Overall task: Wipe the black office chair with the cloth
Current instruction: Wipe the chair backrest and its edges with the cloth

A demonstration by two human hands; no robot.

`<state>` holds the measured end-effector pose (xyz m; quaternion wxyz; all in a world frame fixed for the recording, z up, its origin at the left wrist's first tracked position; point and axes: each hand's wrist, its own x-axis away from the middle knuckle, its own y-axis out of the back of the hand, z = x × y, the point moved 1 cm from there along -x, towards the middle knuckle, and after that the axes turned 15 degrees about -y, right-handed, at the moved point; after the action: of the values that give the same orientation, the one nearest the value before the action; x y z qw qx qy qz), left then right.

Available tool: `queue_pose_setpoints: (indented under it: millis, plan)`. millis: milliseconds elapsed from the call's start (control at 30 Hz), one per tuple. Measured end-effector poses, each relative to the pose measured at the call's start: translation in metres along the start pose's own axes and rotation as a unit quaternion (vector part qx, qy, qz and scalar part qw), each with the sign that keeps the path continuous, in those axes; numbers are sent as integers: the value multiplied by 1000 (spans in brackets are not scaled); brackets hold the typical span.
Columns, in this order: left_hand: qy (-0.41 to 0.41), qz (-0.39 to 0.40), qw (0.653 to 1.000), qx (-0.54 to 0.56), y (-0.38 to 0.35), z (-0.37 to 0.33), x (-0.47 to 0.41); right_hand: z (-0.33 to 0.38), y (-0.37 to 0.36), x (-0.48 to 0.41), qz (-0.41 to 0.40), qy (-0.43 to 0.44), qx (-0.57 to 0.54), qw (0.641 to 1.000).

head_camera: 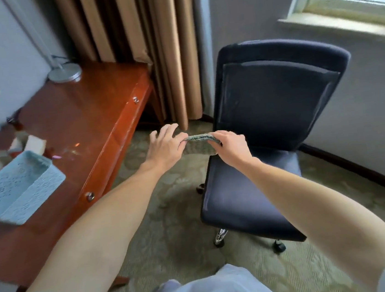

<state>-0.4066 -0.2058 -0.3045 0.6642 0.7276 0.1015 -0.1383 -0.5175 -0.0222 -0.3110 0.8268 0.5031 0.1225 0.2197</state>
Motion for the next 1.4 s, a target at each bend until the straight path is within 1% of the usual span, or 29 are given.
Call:
queue_pose_setpoints:
  millis: [167,333,467,767,933,1133,1200,1267,1333,1400]
  plan:
    - [-39,14,999,17,-18,-24,-66,-50,27,-28,-20,-52,-20,998]
    - [-55,20,998,38,-35,-28,-117,-73,45,-57,-36,-92,-29,995]
    - [-69,34,996,53,-52,-17,-156,-75,51,-81,-46,-133,-61,988]
    - [-130,24,986,101,-82,36,-258,-69,53,-167,-96,-220,-112,964]
    - [-167,43,978,114,-89,60,-309,-64,59,-206,-140,-256,-156,944]
    - [-197,54,972,120,-98,61,-351,-67,65,-229,-174,-277,-249,912]
    - [-189,58,972,124,-102,55,-364,-71,72,-235,-175,-284,-280,900]
    - [-162,61,976,128,-105,47,-376,-78,81,-242,-171,-291,-301,892]
    - [-146,62,980,121,-107,40,-388,-87,89,-250,-174,-293,-305,889]
    - [-148,56,982,105,-109,32,-399,-100,97,-258,-182,-288,-302,890]
